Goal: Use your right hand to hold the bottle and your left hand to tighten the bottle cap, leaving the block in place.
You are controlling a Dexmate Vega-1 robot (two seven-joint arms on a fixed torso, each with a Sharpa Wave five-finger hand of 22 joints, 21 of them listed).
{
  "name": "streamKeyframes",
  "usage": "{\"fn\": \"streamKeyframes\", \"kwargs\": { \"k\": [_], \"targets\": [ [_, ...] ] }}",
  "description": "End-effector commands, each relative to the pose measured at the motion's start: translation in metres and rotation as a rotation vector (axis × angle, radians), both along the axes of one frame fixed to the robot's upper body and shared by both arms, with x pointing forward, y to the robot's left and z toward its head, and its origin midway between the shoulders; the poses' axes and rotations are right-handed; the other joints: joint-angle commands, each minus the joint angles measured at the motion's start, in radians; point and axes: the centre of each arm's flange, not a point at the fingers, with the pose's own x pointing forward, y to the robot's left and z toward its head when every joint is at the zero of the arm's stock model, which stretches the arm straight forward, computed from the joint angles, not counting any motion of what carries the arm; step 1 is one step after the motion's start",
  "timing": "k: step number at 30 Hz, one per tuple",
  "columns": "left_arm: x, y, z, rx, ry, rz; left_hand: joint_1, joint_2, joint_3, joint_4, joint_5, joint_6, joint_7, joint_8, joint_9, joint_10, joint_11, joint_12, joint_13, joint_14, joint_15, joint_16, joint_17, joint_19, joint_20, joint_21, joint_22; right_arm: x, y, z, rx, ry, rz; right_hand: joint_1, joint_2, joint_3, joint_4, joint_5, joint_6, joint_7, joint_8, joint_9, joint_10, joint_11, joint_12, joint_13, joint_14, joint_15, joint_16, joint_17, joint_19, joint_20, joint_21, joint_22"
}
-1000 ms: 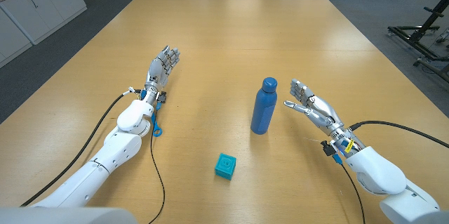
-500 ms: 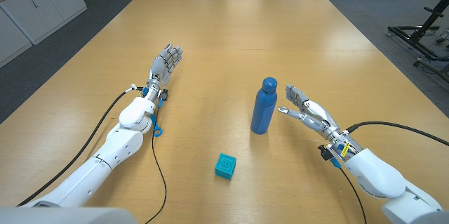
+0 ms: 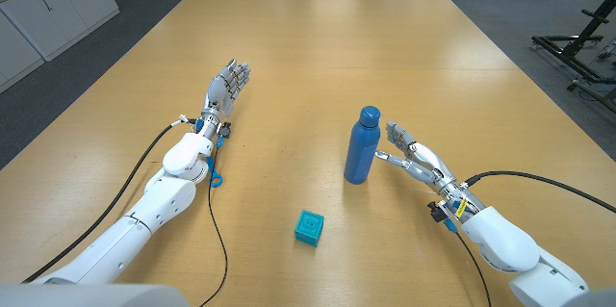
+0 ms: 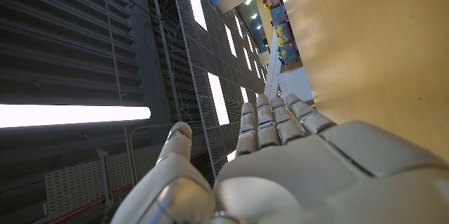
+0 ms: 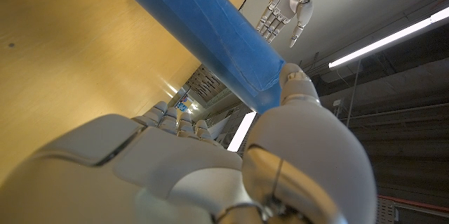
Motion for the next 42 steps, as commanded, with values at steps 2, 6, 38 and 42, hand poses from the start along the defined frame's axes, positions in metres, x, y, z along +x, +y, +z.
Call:
{"fn": "streamKeyframes", "kwargs": {
  "k": [2,6,38,42],
  "targets": [
    [-0.005,0.002,0.005,0.009,-0.002,0.004,-0.002,0.008,0.009,0.0,0.001,0.008,0.001,0.0,0.004,0.008,0.005,0.002,0.0,0.009,-0.001,-0.003,0.002,0.01,-0.005,0.002,0.002,0.014,0.008,-0.005,-0.003,-0.002,-0.019,-0.01,-0.001,-0.007,-0.001,0.006,-0.152,0.052,0.011,0.003,-0.133,-0.005,0.008,0.001,-0.159,-0.008,0.011,0.003,0.013,0.001,0.005,0.002],
    [-0.005,0.003,0.004,0.011,0.008,0.004,-0.003,0.008,0.009,0.0,0.001,0.008,0.002,0.0,0.004,0.009,0.004,0.002,0.0,0.009,0.0,-0.004,0.002,0.011,-0.005,0.002,0.002,0.017,0.01,-0.004,-0.003,-0.007,-0.02,-0.011,0.0,-0.008,0.0,0.006,-0.149,0.052,0.012,0.003,-0.129,-0.004,0.009,0.0,-0.159,-0.008,0.011,0.003,0.013,0.003,0.004,0.001],
    [-0.002,0.01,-0.004,0.006,0.043,0.023,-0.003,0.012,0.01,0.0,0.001,0.018,0.005,0.0,0.005,0.015,0.009,0.001,0.0,0.015,0.003,-0.005,0.002,0.011,-0.004,0.001,0.002,0.03,0.031,0.0,-0.052,0.002,0.014,-0.008,0.014,-0.007,-0.001,-0.008,-0.092,0.034,0.027,0.001,-0.068,-0.019,0.03,-0.001,-0.104,-0.017,0.026,0.0,0.066,0.005,0.013,0.0],
    [-0.001,0.009,-0.005,0.006,0.045,0.019,-0.003,0.012,0.01,0.0,0.001,0.019,0.005,0.0,0.005,0.016,0.009,0.001,0.0,0.017,0.004,-0.005,0.002,0.012,-0.004,0.001,0.002,0.032,0.034,0.0,-0.059,0.01,0.022,-0.007,0.016,-0.007,-0.002,-0.01,-0.084,0.032,0.03,0.001,-0.062,-0.021,0.031,-0.001,-0.095,-0.019,0.029,-0.001,0.075,0.005,0.015,0.0]
  ]
}}
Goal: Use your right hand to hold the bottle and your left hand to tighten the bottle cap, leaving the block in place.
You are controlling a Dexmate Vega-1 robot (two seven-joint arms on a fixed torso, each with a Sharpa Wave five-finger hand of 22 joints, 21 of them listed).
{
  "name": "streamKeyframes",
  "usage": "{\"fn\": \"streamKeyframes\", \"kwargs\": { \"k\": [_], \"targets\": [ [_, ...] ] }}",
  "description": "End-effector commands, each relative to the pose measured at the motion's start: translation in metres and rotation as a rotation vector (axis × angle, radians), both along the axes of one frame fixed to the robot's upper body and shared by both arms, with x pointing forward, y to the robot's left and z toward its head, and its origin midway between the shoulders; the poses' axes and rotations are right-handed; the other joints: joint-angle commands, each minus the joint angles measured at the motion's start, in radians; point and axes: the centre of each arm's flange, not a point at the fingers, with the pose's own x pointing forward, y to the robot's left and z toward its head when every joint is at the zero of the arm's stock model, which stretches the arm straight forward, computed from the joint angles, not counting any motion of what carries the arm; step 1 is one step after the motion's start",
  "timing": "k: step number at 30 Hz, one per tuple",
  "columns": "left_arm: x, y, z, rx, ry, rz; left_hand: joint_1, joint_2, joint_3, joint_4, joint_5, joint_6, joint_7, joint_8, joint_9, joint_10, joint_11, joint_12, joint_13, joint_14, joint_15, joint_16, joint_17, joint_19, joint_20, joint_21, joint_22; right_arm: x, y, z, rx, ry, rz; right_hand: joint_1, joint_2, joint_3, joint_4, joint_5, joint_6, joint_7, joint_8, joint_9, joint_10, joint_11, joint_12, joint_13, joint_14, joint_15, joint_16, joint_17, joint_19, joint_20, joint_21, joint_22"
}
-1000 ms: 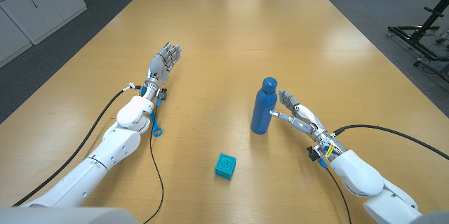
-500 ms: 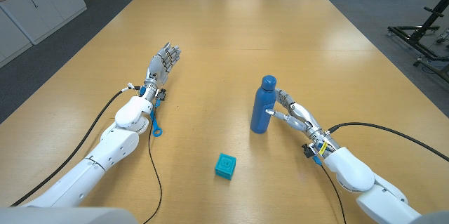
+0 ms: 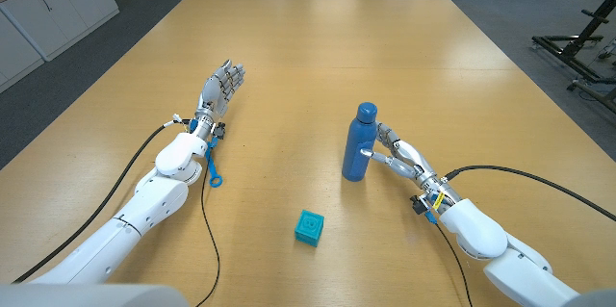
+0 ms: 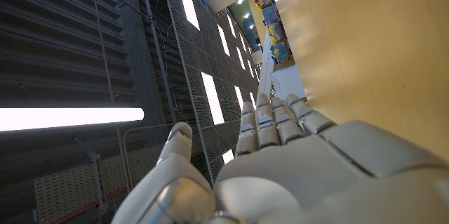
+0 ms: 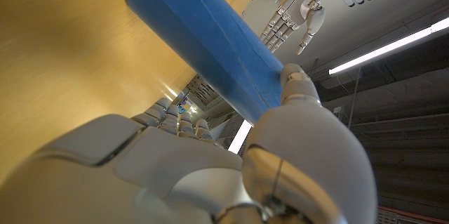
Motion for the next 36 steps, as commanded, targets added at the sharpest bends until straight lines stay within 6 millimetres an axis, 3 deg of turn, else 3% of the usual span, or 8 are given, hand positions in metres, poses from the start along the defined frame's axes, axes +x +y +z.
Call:
{"fn": "streamKeyframes", "kwargs": {
  "k": [1,14,36],
  "targets": [
    [0.003,-0.002,-0.003,-0.001,0.011,-0.009,0.001,0.009,0.008,-0.002,0.001,0.013,-0.003,0.0,0.005,0.011,0.003,0.001,0.0,0.012,-0.002,0.0,0.002,0.012,-0.004,0.001,0.002,0.003,0.01,0.001,-0.031,0.013,0.016,0.001,0.008,0.002,-0.002,-0.004,-0.084,0.031,0.006,0.002,-0.063,-0.006,0.007,0.003,-0.094,-0.009,0.007,0.002,0.012,0.0,0.011,0.003],
    [-0.001,0.0,-0.006,-0.002,0.018,0.004,0.002,0.011,0.009,-0.002,0.001,0.018,-0.003,0.0,0.005,0.015,0.006,0.001,0.0,0.017,-0.001,0.001,0.003,0.013,-0.003,0.001,0.002,0.01,0.016,-0.005,-0.045,0.022,0.027,0.009,0.011,0.004,-0.008,-0.013,-0.088,0.03,0.001,0.001,-0.05,-0.025,0.009,0.002,-0.079,-0.024,0.008,0.0,0.033,-0.011,0.013,0.002],
    [-0.005,0.0,-0.008,-0.003,0.019,0.012,0.001,0.014,0.01,-0.002,0.001,0.023,-0.002,0.0,0.006,0.018,0.007,0.0,0.001,0.019,0.0,-0.001,0.003,0.014,-0.001,0.001,0.002,0.026,0.029,-0.008,-0.007,0.018,0.083,0.023,0.01,0.006,-0.019,-0.025,-0.034,0.016,0.015,0.0,0.008,-0.035,0.026,0.0,-0.021,-0.036,0.022,-0.006,0.094,-0.019,0.026,0.001]
  ]
}}
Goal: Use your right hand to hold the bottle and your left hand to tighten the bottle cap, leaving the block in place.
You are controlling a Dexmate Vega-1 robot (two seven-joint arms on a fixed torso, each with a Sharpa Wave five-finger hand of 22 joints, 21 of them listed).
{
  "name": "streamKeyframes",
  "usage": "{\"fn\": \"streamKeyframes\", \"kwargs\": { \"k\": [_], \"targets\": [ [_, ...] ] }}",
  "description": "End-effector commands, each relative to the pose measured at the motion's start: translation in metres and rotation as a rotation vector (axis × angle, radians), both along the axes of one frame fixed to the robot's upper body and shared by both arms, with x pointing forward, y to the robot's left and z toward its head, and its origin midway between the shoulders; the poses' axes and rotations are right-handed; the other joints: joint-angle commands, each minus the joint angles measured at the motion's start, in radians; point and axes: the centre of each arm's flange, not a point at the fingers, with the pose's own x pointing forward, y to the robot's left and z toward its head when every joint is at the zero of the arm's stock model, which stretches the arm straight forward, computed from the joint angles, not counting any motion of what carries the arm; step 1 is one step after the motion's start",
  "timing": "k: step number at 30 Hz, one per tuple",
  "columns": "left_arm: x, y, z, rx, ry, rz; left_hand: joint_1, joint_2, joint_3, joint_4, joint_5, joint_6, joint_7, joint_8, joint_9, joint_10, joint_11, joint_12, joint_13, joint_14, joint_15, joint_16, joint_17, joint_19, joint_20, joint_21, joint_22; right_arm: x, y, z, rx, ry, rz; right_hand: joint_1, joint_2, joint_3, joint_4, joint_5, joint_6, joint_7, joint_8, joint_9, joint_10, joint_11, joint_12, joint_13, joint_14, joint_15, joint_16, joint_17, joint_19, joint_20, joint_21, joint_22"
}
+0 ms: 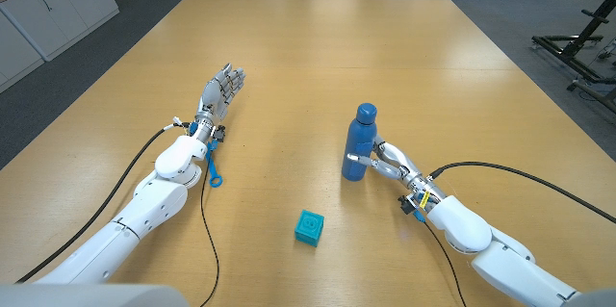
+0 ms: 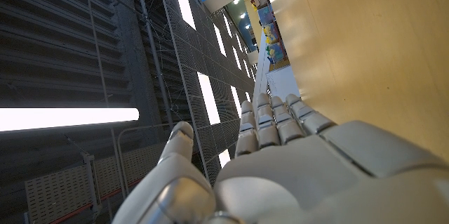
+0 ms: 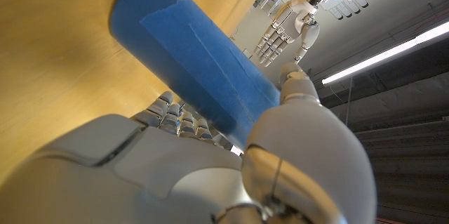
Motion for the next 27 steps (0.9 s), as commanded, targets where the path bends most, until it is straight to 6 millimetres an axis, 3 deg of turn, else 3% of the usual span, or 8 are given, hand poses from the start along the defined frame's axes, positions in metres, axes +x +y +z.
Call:
{"fn": "streamKeyframes", "kwargs": {
  "k": [1,7,13,14,18,22,25,27],
  "targets": [
    [-0.002,0.0,-0.001,-0.002,-0.001,0.007,0.002,0.005,0.01,-0.002,0.001,0.009,0.002,0.0,0.006,0.007,-0.005,0.0,0.001,0.007,-0.002,-0.001,0.003,0.01,-0.005,0.0,0.002,0.009,0.009,-0.001,0.024,0.0,0.034,0.014,0.0,0.002,-0.008,-0.005,-0.029,0.014,0.008,0.001,0.011,-0.011,0.008,0.0,-0.022,-0.008,0.011,-0.002,0.019,-0.006,0.011,0.001],
    [-0.004,0.002,-0.001,-0.005,-0.004,0.011,0.002,0.006,0.01,-0.001,0.001,0.01,0.001,0.0,0.006,0.009,-0.002,0.0,0.001,0.007,-0.002,-0.001,0.003,0.01,-0.005,0.0,0.002,0.012,0.012,-0.002,0.037,0.001,0.047,0.02,0.001,0.003,-0.012,-0.008,0.0,0.011,0.016,0.001,0.036,-0.015,0.015,-0.001,0.005,-0.014,0.017,-0.004,0.046,-0.011,0.017,0.001],
    [-0.005,0.002,-0.001,-0.006,-0.006,0.014,0.002,0.006,0.01,-0.001,0.001,0.012,0.001,0.0,0.006,0.009,-0.004,0.0,0.001,0.008,-0.003,-0.001,0.003,0.011,-0.005,0.0,0.002,0.014,0.014,-0.002,0.041,0.0,0.065,0.065,0.021,0.022,-0.03,-0.017,0.102,0.002,0.043,0.002,0.148,-0.036,0.049,-0.002,0.126,-0.034,0.044,-0.015,0.146,-0.02,0.04,0.001],
    [-0.005,0.002,-0.001,-0.006,-0.006,0.013,0.002,0.006,0.01,-0.001,0.001,0.012,0.002,0.0,0.006,0.009,-0.004,0.0,0.001,0.008,-0.002,-0.001,0.003,0.01,-0.005,0.0,0.002,0.015,0.015,-0.002,0.042,0.0,0.067,0.092,0.033,0.034,-0.038,-0.02,0.12,-0.006,0.046,0.003,0.183,-0.045,0.058,-0.003,0.16,-0.048,0.05,-0.019,0.19,-0.026,0.052,0.002],
    [-0.006,0.001,-0.001,-0.004,-0.006,0.012,0.002,0.007,0.011,-0.001,0.001,0.012,0.001,0.0,0.006,0.01,-0.004,0.0,0.001,0.01,-0.003,-0.001,0.003,0.011,-0.004,0.0,0.002,0.015,0.016,-0.002,0.055,-0.005,0.069,0.136,0.043,0.051,-0.048,-0.028,0.186,-0.02,0.064,0.005,0.262,-0.054,0.08,-0.003,0.246,-0.077,0.069,-0.028,0.278,-0.04,0.078,0.003],
    [-0.007,0.001,0.0,-0.003,-0.009,0.012,0.002,0.007,0.011,-0.001,0.001,0.013,0.001,0.0,0.006,0.01,-0.005,0.0,0.001,0.011,-0.003,-0.001,0.003,0.011,-0.004,0.0,0.002,0.015,0.018,-0.004,0.092,-0.015,0.065,0.207,0.058,0.078,-0.055,-0.035,0.312,-0.052,0.102,0.011,0.394,-0.09,0.116,-0.002,0.399,-0.126,0.106,-0.036,0.424,-0.071,0.13,0.007],
    [-0.008,0.001,0.0,-0.003,-0.013,0.012,0.002,0.007,0.011,-0.001,0.001,0.014,0.002,0.0,0.006,0.011,-0.005,0.0,0.001,0.011,-0.004,-0.001,0.003,0.011,-0.005,0.0,0.002,0.015,0.018,-0.006,0.134,-0.027,0.061,0.265,0.074,0.099,-0.052,-0.045,0.41,-0.066,0.131,0.015,0.499,-0.11,0.14,-0.002,0.528,-0.158,0.14,-0.033,0.564,-0.141,0.19,0.013],
    [-0.009,0.001,0.0,-0.003,-0.015,0.012,0.002,0.007,0.011,-0.001,0.001,0.014,0.001,0.0,0.006,0.011,-0.004,0.0,0.001,0.01,-0.003,-0.001,0.003,0.011,-0.004,0.0,0.002,0.015,0.019,-0.007,0.164,-0.037,0.058,0.285,0.083,0.106,-0.049,-0.052,0.465,-0.081,0.15,0.017,0.542,-0.115,0.148,-0.002,0.602,-0.189,0.164,-0.027,0.618,-0.161,0.219,0.017]
  ]
}}
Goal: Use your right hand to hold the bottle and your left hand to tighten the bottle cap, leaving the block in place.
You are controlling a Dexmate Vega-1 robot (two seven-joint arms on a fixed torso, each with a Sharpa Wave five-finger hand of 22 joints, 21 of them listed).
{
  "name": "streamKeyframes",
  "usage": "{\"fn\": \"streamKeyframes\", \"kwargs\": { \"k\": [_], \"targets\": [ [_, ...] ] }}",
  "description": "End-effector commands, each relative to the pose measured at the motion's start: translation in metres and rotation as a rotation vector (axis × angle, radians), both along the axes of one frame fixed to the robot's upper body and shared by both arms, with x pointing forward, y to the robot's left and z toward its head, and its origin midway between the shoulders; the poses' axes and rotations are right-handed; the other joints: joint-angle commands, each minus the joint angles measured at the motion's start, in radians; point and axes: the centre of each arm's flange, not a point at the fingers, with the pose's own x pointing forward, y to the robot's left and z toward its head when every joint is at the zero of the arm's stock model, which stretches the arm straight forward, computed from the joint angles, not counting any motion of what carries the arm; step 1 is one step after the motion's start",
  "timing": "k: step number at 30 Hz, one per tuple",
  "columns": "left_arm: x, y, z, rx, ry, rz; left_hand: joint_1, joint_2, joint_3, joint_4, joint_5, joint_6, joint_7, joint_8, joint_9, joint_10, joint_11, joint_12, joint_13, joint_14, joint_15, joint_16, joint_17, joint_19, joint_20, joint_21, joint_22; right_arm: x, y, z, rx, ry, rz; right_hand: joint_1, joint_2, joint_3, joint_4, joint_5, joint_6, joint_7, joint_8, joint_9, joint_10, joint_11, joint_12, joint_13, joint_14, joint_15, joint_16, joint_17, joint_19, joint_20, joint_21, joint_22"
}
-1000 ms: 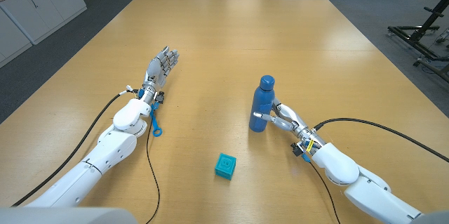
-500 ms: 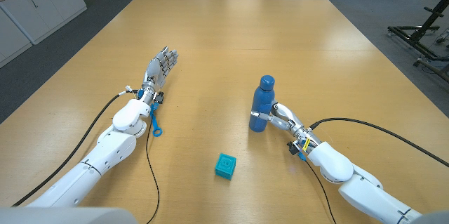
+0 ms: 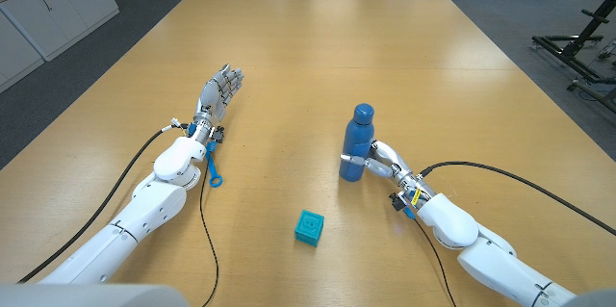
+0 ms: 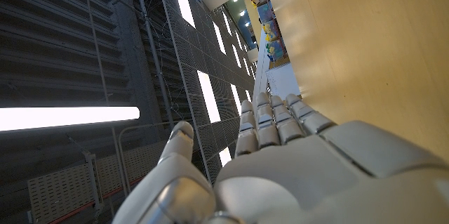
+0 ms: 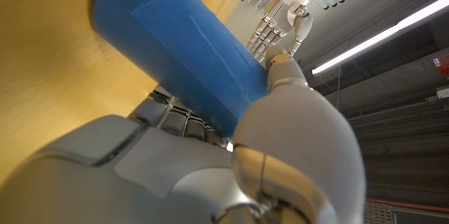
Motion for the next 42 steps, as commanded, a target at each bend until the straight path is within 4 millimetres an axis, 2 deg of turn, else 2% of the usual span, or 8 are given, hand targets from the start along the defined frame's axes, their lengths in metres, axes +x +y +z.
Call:
{"fn": "streamKeyframes", "kwargs": {
  "k": [1,3,5,9,14,17,27,42],
  "targets": [
    [-0.004,0.001,0.001,0.001,-0.009,0.002,0.002,0.007,0.004,0.001,0.001,0.006,-0.001,0.0,0.001,0.007,0.0,0.0,0.001,0.007,0.0,-0.001,0.003,0.012,-0.004,0.0,0.002,0.002,0.004,-0.004,0.11,-0.027,-0.003,0.068,0.045,0.028,0.006,-0.012,0.11,-0.03,0.038,0.006,0.103,-0.017,0.023,0.003,0.161,-0.074,0.052,0.013,0.157,-0.16,0.068,0.011],
    [-0.005,0.002,0.0,-0.001,-0.009,0.005,0.002,0.008,0.004,0.001,0.001,0.006,-0.001,0.0,0.001,0.008,0.0,0.001,0.001,0.008,0.0,-0.001,0.003,0.012,-0.004,0.0,0.002,0.002,0.004,-0.005,0.135,-0.032,-0.003,0.091,0.058,0.035,0.006,-0.022,0.164,-0.038,0.058,0.007,0.171,-0.027,0.039,0.003,0.234,-0.095,0.075,0.02,0.222,-0.178,0.109,0.019],
    [-0.006,0.003,-0.001,-0.005,-0.009,0.008,0.002,0.008,0.004,0.001,0.001,0.006,-0.001,0.0,0.001,0.008,0.0,0.0,0.001,0.009,-0.001,-0.001,0.003,0.012,-0.004,0.0,0.002,0.003,0.005,-0.006,0.163,-0.035,0.001,0.12,0.084,0.048,0.008,-0.036,0.249,-0.053,0.088,0.007,0.248,-0.029,0.056,0.003,0.325,-0.119,0.103,0.029,0.273,-0.179,0.152,0.027],
    [-0.008,0.004,-0.002,-0.009,-0.011,0.007,0.002,0.008,0.004,0.001,0.001,0.007,-0.002,0.0,0.002,0.01,0.001,0.001,0.001,0.009,-0.001,-0.001,0.003,0.013,-0.004,0.001,0.002,0.004,0.007,-0.006,0.184,-0.039,0.004,0.134,0.108,0.057,0.014,-0.051,0.299,-0.066,0.104,0.005,0.295,-0.037,0.063,0.002,0.37,-0.133,0.112,0.034,0.295,-0.182,0.181,0.034],
    [-0.01,0.004,-0.002,-0.009,-0.018,0.004,0.002,0.009,0.004,0.001,0.001,0.009,-0.002,0.0,0.002,0.01,0.0,0.001,0.001,0.011,-0.002,-0.001,0.003,0.014,-0.004,0.001,0.002,0.002,0.008,-0.003,0.194,-0.06,0.003,0.16,0.15,0.071,0.024,-0.095,0.45,-0.085,0.154,0.002,0.441,-0.051,0.103,0.007,0.489,-0.152,0.149,0.052,0.365,-0.193,0.257,0.054],
    [-0.01,0.004,-0.002,-0.01,-0.023,0.002,0.002,0.009,0.004,0.001,0.001,0.01,-0.003,0.0,0.002,0.011,0.0,0.001,0.001,0.011,-0.002,-0.001,0.003,0.014,-0.004,0.001,0.002,0.0,0.007,-0.001,0.19,-0.069,-0.001,0.166,0.161,0.076,0.033,-0.124,0.51,-0.089,0.173,0.0,0.499,-0.054,0.118,0.01,0.548,-0.157,0.167,0.061,0.389,-0.196,0.296,0.066],
    [-0.013,0.003,0.001,-0.011,-0.044,-0.004,0.002,0.01,0.005,0.001,0.001,0.013,-0.004,0.0,0.002,0.014,0.0,0.001,0.001,0.012,-0.001,-0.001,0.003,0.015,-0.004,0.001,0.002,-0.009,0.002,0.008,0.199,-0.095,-0.023,0.194,0.173,0.103,0.04,-0.167,0.574,-0.1,0.188,-0.003,0.558,-0.067,0.135,0.024,0.601,-0.165,0.175,0.075,0.402,-0.198,0.351,0.086],
    [-0.018,0.002,0.0,-0.013,-0.064,-0.01,0.003,0.015,0.007,0.0,0.001,0.029,0.004,0.004,0.002,0.029,0.003,0.004,0.001,0.027,-0.004,0.002,0.003,0.026,-0.004,0.004,0.002,-0.023,-0.002,0.044,0.169,-0.165,-0.028,0.224,0.167,0.128,0.042,-0.208,0.636,-0.114,0.2,-0.005,0.63,-0.072,0.154,0.036,0.679,-0.168,0.189,0.09,0.429,-0.198,0.426,0.108]
  ]
}}
